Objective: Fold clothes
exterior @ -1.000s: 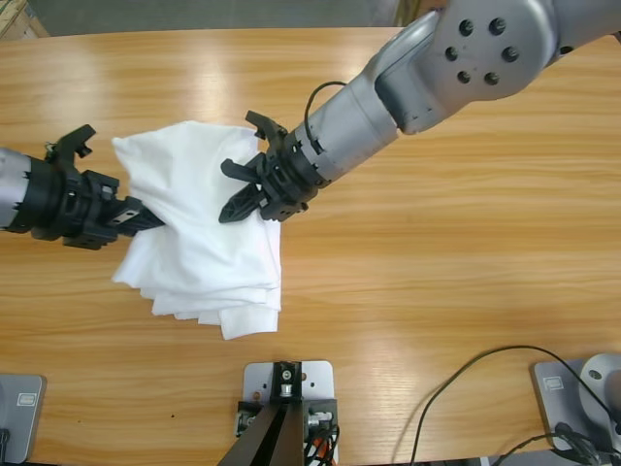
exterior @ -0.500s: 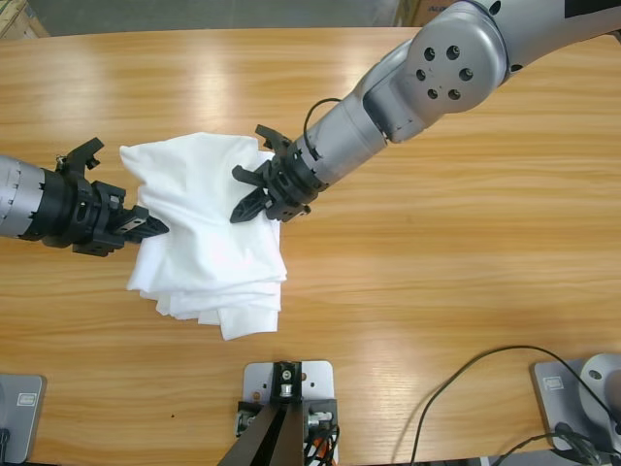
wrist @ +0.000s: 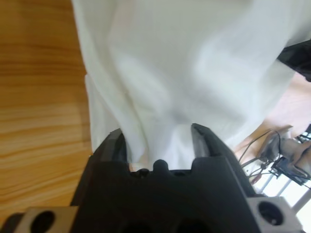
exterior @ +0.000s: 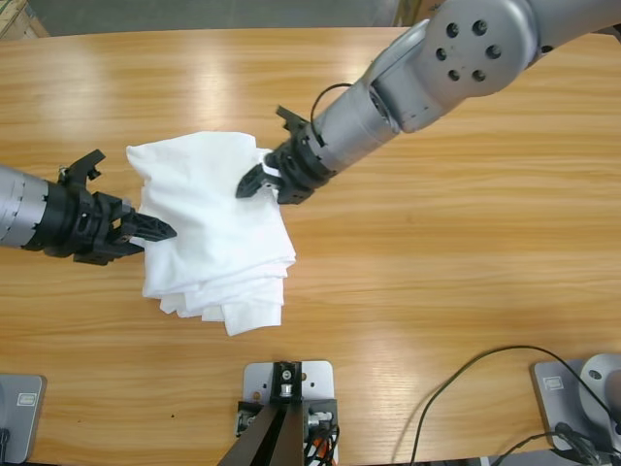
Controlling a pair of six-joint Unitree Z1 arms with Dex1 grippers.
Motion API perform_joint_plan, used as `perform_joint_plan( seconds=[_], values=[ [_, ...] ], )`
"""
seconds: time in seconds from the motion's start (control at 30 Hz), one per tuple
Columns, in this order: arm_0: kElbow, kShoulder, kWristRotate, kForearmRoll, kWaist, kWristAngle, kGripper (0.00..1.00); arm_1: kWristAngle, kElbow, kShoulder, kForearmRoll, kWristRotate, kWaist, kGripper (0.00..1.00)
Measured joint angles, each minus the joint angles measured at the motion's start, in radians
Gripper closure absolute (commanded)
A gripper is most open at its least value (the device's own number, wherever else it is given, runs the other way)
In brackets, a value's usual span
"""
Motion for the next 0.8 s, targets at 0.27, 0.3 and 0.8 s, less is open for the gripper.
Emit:
perform_joint_plan(
  seconds=[0.27,0.3,0.8],
  values=[
    [-0.199,-0.148,0.249,0.056,0.004,-0.015,0.828,-0.204,-0.041,-0.17,0.229,-0.184,0.0,1.0],
    [-0.242,-0.15,0.265,0.067,0.004,-0.03,0.961,-0.205,-0.053,-0.195,0.253,-0.225,0.0,1.0],
    [-0.411,0.181,0.416,0.178,0.126,-0.068,1.0,0.191,0.071,-0.195,-0.106,-0.314,0.002,1.0]
  ],
)
